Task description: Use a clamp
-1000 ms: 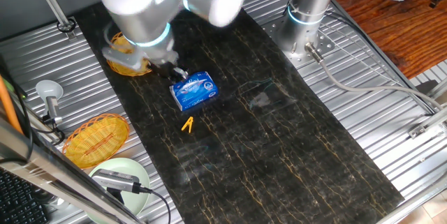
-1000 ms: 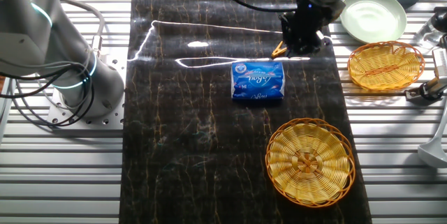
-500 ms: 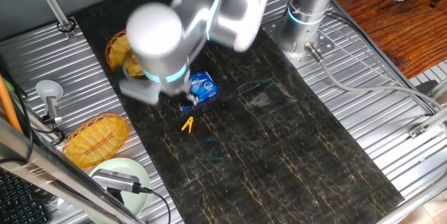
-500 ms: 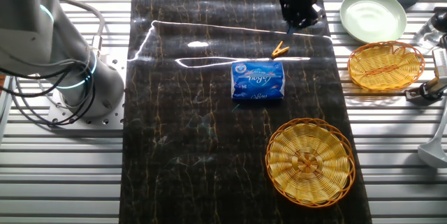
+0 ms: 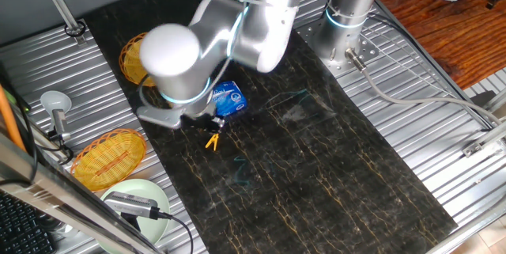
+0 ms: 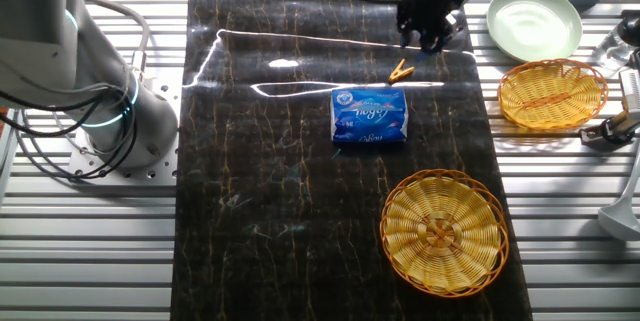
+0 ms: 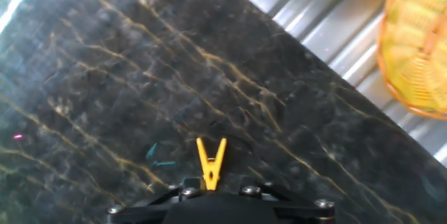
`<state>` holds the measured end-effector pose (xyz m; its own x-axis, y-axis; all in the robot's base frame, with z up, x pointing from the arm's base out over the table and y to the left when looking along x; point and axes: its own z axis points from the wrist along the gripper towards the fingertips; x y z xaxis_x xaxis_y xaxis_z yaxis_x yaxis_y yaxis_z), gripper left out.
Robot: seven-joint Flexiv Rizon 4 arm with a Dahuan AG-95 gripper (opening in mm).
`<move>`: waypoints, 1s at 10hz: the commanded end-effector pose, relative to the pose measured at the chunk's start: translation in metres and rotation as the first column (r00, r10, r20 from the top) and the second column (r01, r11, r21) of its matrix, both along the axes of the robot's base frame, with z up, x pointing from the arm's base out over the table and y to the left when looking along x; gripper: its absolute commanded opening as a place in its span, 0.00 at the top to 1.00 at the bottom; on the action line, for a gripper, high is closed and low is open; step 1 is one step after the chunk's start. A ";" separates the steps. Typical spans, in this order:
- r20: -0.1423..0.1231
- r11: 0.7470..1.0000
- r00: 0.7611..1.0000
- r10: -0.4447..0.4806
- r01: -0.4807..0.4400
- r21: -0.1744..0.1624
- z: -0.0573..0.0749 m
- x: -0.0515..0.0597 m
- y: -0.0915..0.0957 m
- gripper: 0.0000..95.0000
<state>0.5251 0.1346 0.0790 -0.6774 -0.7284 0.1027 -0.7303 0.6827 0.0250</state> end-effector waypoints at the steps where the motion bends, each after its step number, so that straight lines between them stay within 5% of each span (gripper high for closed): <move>1: -0.006 1.000 1.000 0.015 -0.015 -0.006 -0.014 -0.001 0.005 0.40; 2: -0.006 1.000 1.000 0.024 -0.024 -0.007 -0.025 -0.003 0.008 0.60; 5: 0.014 0.999 1.000 0.028 -0.028 -0.015 -0.044 -0.005 0.011 0.60; 10: 0.046 1.000 0.999 0.000 0.001 -0.021 -0.042 0.003 0.011 0.60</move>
<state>0.5276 0.1454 0.0377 -0.6807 -0.7276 0.0847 -0.7315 0.6814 -0.0245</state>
